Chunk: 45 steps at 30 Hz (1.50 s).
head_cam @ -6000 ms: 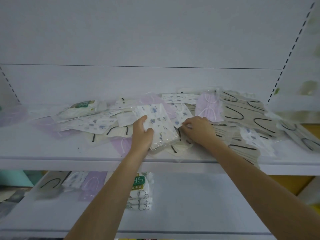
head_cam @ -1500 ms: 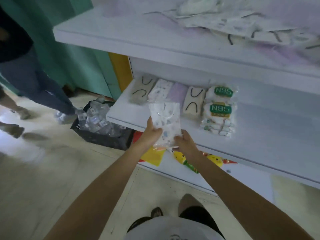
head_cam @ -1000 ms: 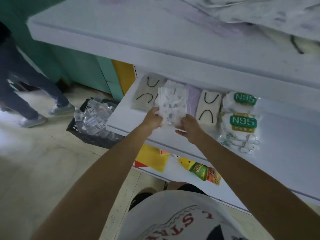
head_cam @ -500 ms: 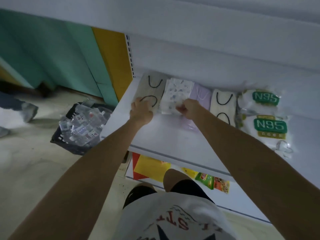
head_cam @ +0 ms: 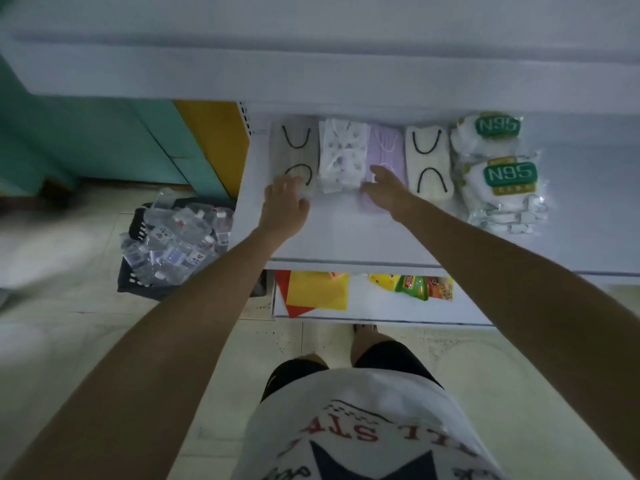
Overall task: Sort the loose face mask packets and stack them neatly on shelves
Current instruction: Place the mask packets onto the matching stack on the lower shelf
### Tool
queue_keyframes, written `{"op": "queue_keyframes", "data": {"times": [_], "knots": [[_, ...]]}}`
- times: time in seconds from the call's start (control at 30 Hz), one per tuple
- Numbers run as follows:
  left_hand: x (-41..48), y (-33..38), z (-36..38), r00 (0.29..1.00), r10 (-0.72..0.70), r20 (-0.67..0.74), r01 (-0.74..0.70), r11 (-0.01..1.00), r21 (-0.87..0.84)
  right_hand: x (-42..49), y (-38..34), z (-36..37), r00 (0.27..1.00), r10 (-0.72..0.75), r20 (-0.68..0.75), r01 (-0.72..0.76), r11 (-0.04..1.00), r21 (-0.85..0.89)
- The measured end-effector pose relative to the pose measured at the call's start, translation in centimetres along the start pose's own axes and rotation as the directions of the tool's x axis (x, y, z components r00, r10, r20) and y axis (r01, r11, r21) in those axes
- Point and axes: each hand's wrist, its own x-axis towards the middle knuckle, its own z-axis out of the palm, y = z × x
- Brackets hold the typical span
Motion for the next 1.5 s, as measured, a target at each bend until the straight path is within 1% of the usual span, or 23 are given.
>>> {"op": "queue_keyframes", "data": {"times": [0.07,0.17,0.27,0.33,0.4,0.5,0.57,0.6,0.67,0.7,0.73,0.8,0.83,0.87,0.9,0.97,1.0,1.03,1.1,1.2,1.33,1.4,1.5], "knots": [[-1.5,0.3,-0.8,0.999,0.047,0.024,-0.046,0.998,-0.04,-2.8,0.9,0.5,0.997,-0.076,0.006,0.076,0.983,-0.164],[-3.4,0.4,-1.6,0.989,0.109,0.103,-0.108,0.994,-0.02,-7.0,2.2,1.1,0.966,-0.24,0.098,0.259,0.899,-0.354],[-5.4,1.4,-3.3,0.969,0.201,0.146,-0.196,0.98,-0.045,-10.7,2.2,0.9,0.895,-0.414,0.168,0.445,0.788,-0.426],[-6.6,2.9,-5.3,0.932,0.358,0.058,-0.358,0.934,-0.02,-12.9,1.3,0.0,0.824,-0.54,0.171,0.55,0.693,-0.466],[-7.8,5.0,-7.6,0.832,0.551,-0.065,-0.546,0.834,0.075,-15.0,-0.1,-1.4,0.704,-0.693,0.155,0.667,0.569,-0.481],[-9.9,9.0,-11.0,0.632,0.761,-0.144,-0.733,0.648,0.206,-18.4,-2.6,-3.9,0.499,-0.849,0.173,0.784,0.357,-0.508],[-10.8,11.9,-12.8,0.516,0.841,-0.165,-0.786,0.541,0.298,-20.4,-4.0,-5.9,0.383,-0.906,0.18,0.801,0.229,-0.553],[-11.1,13.5,-13.7,0.476,0.86,-0.184,-0.79,0.51,0.341,-21.4,-4.5,-6.9,0.329,-0.926,0.185,0.8,0.169,-0.576],[-11.3,16.5,-15.5,0.429,0.871,-0.241,-0.767,0.492,0.411,-22.9,-5.6,-9.0,0.234,-0.958,0.164,0.787,0.088,-0.611],[-11.3,17.9,-16.5,0.42,0.864,-0.276,-0.746,0.502,0.437,-23.4,-6.2,-10.1,0.2,-0.97,0.137,0.782,0.073,-0.62],[-11.1,19.1,-17.5,0.434,0.846,-0.309,-0.715,0.533,0.453,-23.8,-6.9,-11.2,0.17,-0.981,0.097,0.774,0.072,-0.629],[-10.5,20.9,-19.1,0.535,0.766,-0.357,-0.62,0.643,0.45,-24.0,-8.4,-13.2,0.137,-0.991,-0.009,0.741,0.108,-0.663],[-10.0,21.5,-19.7,0.602,0.711,-0.364,-0.562,0.7,0.44,-23.8,-9.1,-14.2,0.148,-0.987,-0.068,0.715,0.154,-0.682],[-9.3,21.8,-20.1,0.671,0.651,-0.355,-0.5,0.751,0.432,-23.3,-9.6,-15.0,0.196,-0.973,-0.122,0.68,0.224,-0.698],[-8.6,22.0,-20.3,0.741,0.584,-0.331,-0.434,0.792,0.429,-22.7,-10.0,-15.7,0.29,-0.944,-0.16,0.634,0.315,-0.706],[-7.6,22.1,-20.2,0.854,0.455,-0.252,-0.314,0.837,0.448,-21.2,-10.0,-16.8,0.516,-0.84,-0.168,0.525,0.465,-0.713],[-7.3,22.0,-19.9,0.892,0.401,-0.207,-0.271,0.843,0.465,-20.7,-9.8,-17.0,0.598,-0.788,-0.146,0.48,0.499,-0.722],[-6.9,21.8,-19.8,0.918,0.361,-0.166,-0.244,0.842,0.481,-20.4,-9.5,-17.2,0.635,-0.761,-0.134,0.452,0.507,-0.734],[-6.4,21.1,-19.3,0.94,0.318,-0.122,-0.224,0.847,0.482,-20.1,-9.0,-17.0,0.639,-0.756,-0.14,0.438,0.507,-0.742],[-4.8,20.6,-19.8,0.933,0.325,-0.154,-0.231,0.87,0.436,-19.1,-10.1,-17.7,0.667,-0.741,-0.075,0.448,0.479,-0.755],[-1.3,20.0,-22.0,0.933,0.282,-0.223,-0.176,0.899,0.402,-17.5,-13.6,-18.3,0.658,-0.744,-0.116,0.506,0.55,-0.664],[0.8,19.1,-23.3,0.937,0.237,-0.255,-0.132,0.92,0.37,-16.5,-15.4,-18.0,0.678,-0.728,-0.103,0.518,0.571,-0.637],[4.1,18.2,-24.5,0.953,0.229,-0.199,-0.161,0.938,0.308,-14.5,-17.8,-17.3,0.708,-0.702,-0.076,0.523,0.594,-0.612]]}}
